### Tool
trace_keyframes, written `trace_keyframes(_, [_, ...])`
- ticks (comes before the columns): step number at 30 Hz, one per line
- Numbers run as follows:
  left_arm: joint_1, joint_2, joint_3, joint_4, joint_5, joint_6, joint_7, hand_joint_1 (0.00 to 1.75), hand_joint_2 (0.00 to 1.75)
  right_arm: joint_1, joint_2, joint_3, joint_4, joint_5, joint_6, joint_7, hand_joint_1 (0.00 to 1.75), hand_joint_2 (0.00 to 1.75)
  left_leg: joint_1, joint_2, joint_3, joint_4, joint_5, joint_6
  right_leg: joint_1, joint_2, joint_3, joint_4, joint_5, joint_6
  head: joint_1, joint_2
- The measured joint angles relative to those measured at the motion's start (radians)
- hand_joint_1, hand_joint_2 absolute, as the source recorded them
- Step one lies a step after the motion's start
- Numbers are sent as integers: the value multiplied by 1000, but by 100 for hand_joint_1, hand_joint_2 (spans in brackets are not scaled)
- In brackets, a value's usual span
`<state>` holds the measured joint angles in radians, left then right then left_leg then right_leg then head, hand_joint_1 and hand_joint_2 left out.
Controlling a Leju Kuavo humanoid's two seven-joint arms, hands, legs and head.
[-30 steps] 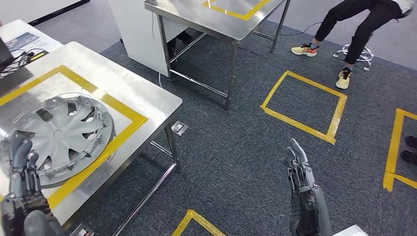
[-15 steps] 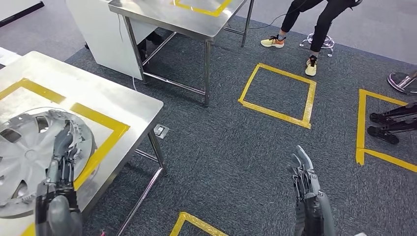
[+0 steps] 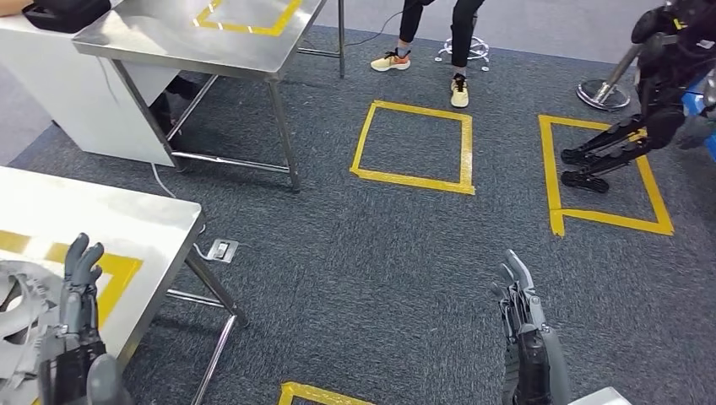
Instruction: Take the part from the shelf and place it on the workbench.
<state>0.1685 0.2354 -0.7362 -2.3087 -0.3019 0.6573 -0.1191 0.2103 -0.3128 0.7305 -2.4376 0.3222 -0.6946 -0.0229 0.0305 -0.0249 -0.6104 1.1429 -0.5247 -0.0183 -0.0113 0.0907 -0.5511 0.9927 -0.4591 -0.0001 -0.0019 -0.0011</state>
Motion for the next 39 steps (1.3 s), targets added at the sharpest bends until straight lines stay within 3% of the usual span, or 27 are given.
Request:
trace_keyframes(1, [0,1,0,0,-2,0,-2,0,0,4,2,-4,1,-7,0,-8,0,0,4,-27,24,-63,25,1,0,16,-3,8,-5,6,-3,0])
trace_keyframes(3, [1,2,0,-1,-2,0,-6,0,0,7,5,-9,1,-11,0,-18,0,0,6,-64,52,-122,33,4,-4,41,-16,20,-10,20,-6,0])
trace_keyframes(5, [-4,3,0,-2,35,0,-19,0,0,11,8,-15,1,-3,0,-20,0,0,2,-51,61,-128,29,13,-11,63,-33,19,-8,35,-7,0])
trace_keyframes(6, [-8,4,-1,-2,71,0,-29,0,0,13,10,-18,1,5,0,-18,0,0,2,-39,66,-133,30,19,-12,53,-39,23,-9,41,-6,0])
trace_keyframes(7, [-12,5,-2,-2,104,0,-38,0,0,15,11,-21,1,13,0,-16,0,0,2,-25,70,-137,32,26,-11,27,-49,39,-17,46,-1,0])
trace_keyframes(9, [-12,5,-3,-2,132,0,-43,0,0,15,12,-27,1,26,0,-10,0,0,1,6,74,-143,32,36,-8,-45,-92,129,-66,51,13,0])
trace_keyframes(10, [-9,6,-3,-2,126,0,-40,0,0,17,13,-29,1,29,0,-8,0,0,-1,22,74,-143,30,40,-9,-67,-126,195,-98,54,20,0])
trace_keyframes(12, [-7,7,-3,-2,115,0,-30,0,0,22,15,-34,1,30,0,-7,0,0,-5,56,74,-143,27,43,-10,-80,-175,291,-132,58,28,0])
trace_keyframes(13, [-8,8,-3,-2,111,0,-26,0,0,24,16,-36,1,28,0,-9,0,0,-7,71,75,-142,25,43,-10,-83,-175,290,-123,58,30,0])
trace_keyframes(14, [-8,8,-3,-2,107,0,-22,0,0,26,16,-38,1,26,0,-11,0,0,-9,86,78,-142,23,42,-10,-88,-152,248,-96,56,33,0])
trace_keyframes(17, [-9,9,-3,-2,96,0,-11,0,0,29,18,-44,1,19,0,-18,0,0,-15,123,90,-143,14,34,-1,-144,-47,57,-21,40,39,0])
trace_keyframes(18, [-10,9,-3,-2,94,0,-9,0,0,30,19,-45,0,18,0,-19,0,0,-16,133,95,-144,11,28,4,-156,-32,28,-15,33,39,0])
trace_keyframes(20, [-11,10,-3,-2,93,0,-8,0,0,32,20,-48,0,17,0,-21,0,0,-15,153,104,-149,7,17,10,-142,-32,16,-16,22,39,0])
trace_keyframes(21, [-13,11,-3,-2,93,0,-7,0,0,34,21,-49,-1,17,0,-21,0,0,-12,152,107,-150,3,11,8,-130,-25,10,-13,16,39,0])
trace_keyframes(23, [-15,14,-4,-2,92,0,-7,0,0,37,24,-50,-3,16,0,-22,0,0,-9,106,96,-116,-24,4,2,-107,-6,-5,-4,4,32,0])
trace_keyframes(25, [-15,18,-5,-2,90,0,-5,0,0,33,27,-50,-4,7,0,-24,0,0,-7,45,43,-2,-80,2,0,-84,3,-11,1,-5,17,0])
trace_keyframes(27, [-15,22,-5,-2,87,0,-1,0,0,28,28,-50,-4,-18,0,-31,0,0,-7,28,-23,114,-114,1,3,-56,2,-10,1,-8,6,0])
trace_keyframes(28, [-16,23,-6,-2,84,0,1,0,0,26,29,-50,-3,-32,0,-36,0,0,-7,27,-38,128,-103,1,3,-40,3,-9,-1,-8,2,0])
trace_keyframes(30, [-18,25,-6,-2,79,0,2,0,0,23,29,-50,0,-54,0,-44,0,0,-5,13,-16,42,-29,4,2,-7,6,-4,-6,-3,-4,0])
trace_keyframes(32, [-20,27,-7,-2,77,0,2,0,0,19,29,-50,1,-66,0,-49,0,0,2,-46,31,-81,26,7,-1,23,2,9,-14,6,-9,0])
trace_keyframes(34, [-22,29,-9,-3,74,0,2,0,0,14,30,-49,2,-96,0,-61,0,0,2,-85,54,-125,29,13,-7,50,-13,17,-16,21,-11,0])
trace_keyframes(36, [-25,30,-10,-4,72,0,1,0,0,10,29,-49,2,-138,0,-77,0,0,-3,-65,63,-132,30,22,-13,68,-30,17,-13,37,-11,0])
trace_keyframes(37, [-25,30,-11,-4,71,0,0,0,0,9,29,-49,1,-152,0,-85,0,0,-3,-50,68,-138,32,28,-13,50,-38,25,-17,43,-9,0])
trace_keyframes(39, [-24,31,-13,-4,69,0,-2,0,0,6,28,-49,1,-167,0,-96,0,0,-3,-17,76,-149,33,41,-8,-22,-73,92,-53,49,4,0])
